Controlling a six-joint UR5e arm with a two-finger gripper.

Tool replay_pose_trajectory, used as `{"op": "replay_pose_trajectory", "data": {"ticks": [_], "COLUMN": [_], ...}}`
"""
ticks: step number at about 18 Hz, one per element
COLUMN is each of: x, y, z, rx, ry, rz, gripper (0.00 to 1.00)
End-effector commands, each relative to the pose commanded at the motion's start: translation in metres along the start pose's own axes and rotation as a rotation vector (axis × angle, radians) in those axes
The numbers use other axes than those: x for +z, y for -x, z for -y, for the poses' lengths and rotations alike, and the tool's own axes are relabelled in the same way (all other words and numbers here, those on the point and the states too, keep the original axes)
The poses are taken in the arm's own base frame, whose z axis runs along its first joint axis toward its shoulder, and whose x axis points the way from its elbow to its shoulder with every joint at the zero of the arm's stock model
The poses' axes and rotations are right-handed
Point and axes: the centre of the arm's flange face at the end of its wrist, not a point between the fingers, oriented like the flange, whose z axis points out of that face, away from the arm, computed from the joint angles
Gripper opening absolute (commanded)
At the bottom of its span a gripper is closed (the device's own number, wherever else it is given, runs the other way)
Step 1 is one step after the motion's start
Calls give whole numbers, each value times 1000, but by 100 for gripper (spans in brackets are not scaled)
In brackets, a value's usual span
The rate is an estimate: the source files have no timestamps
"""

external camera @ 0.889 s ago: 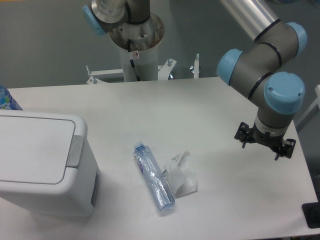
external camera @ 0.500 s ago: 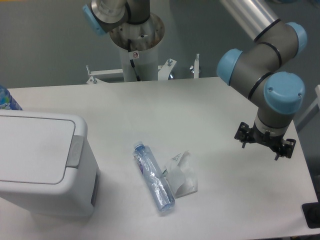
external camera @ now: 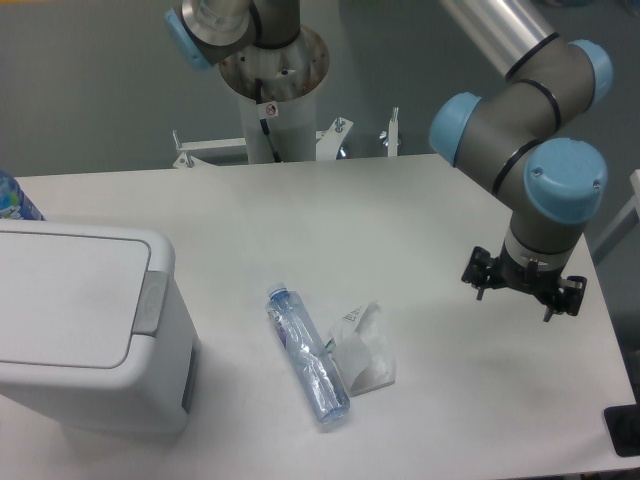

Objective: Open the trash can

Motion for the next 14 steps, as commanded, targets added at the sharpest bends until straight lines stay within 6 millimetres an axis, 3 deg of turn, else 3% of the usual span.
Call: {"op": "replay_pose_trajectory", "data": {"ticks": [7,11,14], "x": [-16,-25,-43], "y": [-12,-33,-43], "z": [12,35,36], "rx": [16,55,7], "ry": [-54,-66,-78], "rz": [-12,-1,8], "gripper": [100,100,100]}}
